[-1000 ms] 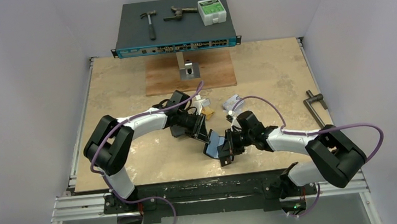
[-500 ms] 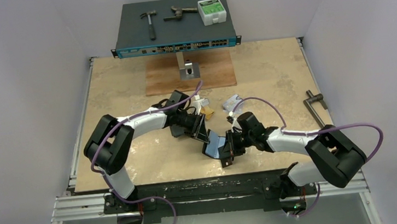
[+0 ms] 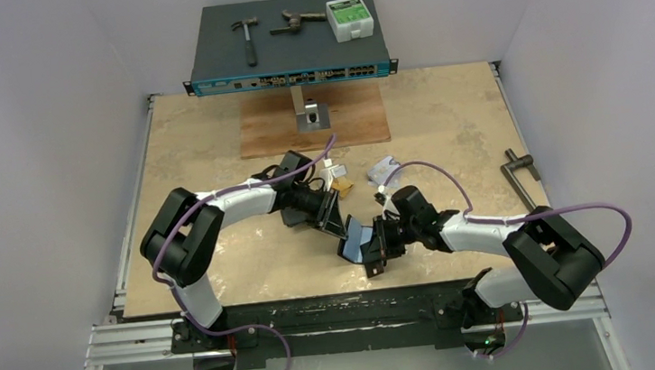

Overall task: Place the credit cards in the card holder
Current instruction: Insert the credit card into the card holder.

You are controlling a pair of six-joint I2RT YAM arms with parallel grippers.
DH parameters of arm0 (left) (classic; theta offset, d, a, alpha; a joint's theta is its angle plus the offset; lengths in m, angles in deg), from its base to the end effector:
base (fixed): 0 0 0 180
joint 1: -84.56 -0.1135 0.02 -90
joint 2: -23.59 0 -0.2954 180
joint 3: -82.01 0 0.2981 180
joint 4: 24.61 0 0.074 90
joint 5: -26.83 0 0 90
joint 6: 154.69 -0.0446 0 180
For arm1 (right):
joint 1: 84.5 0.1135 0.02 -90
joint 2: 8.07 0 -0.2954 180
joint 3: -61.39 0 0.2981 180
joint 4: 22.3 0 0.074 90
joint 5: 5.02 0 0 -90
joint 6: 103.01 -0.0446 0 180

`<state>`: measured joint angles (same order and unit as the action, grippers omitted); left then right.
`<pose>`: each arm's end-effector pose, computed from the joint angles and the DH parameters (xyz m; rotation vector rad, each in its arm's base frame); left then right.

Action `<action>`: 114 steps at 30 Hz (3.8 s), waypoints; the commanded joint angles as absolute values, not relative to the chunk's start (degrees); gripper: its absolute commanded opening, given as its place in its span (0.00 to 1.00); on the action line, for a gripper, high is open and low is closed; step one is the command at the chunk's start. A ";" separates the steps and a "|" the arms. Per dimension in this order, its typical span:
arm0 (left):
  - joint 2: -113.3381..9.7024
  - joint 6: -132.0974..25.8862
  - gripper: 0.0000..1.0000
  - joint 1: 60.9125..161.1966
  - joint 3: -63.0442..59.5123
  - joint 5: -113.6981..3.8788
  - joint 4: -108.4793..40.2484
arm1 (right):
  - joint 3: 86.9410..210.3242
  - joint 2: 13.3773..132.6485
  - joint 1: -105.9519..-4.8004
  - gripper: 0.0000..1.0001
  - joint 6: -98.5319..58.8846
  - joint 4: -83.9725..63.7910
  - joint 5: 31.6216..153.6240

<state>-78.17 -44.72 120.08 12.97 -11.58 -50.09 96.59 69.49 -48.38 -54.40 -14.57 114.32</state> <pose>0.2927 -0.2519 0.1551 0.7283 2.6059 -1.5020 0.1883 0.1645 0.1145 -0.1310 2.6837 1.1540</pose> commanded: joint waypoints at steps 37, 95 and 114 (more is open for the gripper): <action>-73.71 -47.38 0.00 120.59 11.74 -24.05 -53.78 | 102.75 60.36 -48.37 0.00 -51.22 -1.48 110.72; -79.65 -53.51 0.00 125.20 2.81 -41.92 -71.12 | 103.62 76.23 -47.50 0.00 -55.69 -14.23 113.39; -79.60 -50.73 0.24 122.91 3.22 -31.87 -68.64 | 104.57 78.56 -47.51 0.00 -56.60 -20.40 117.63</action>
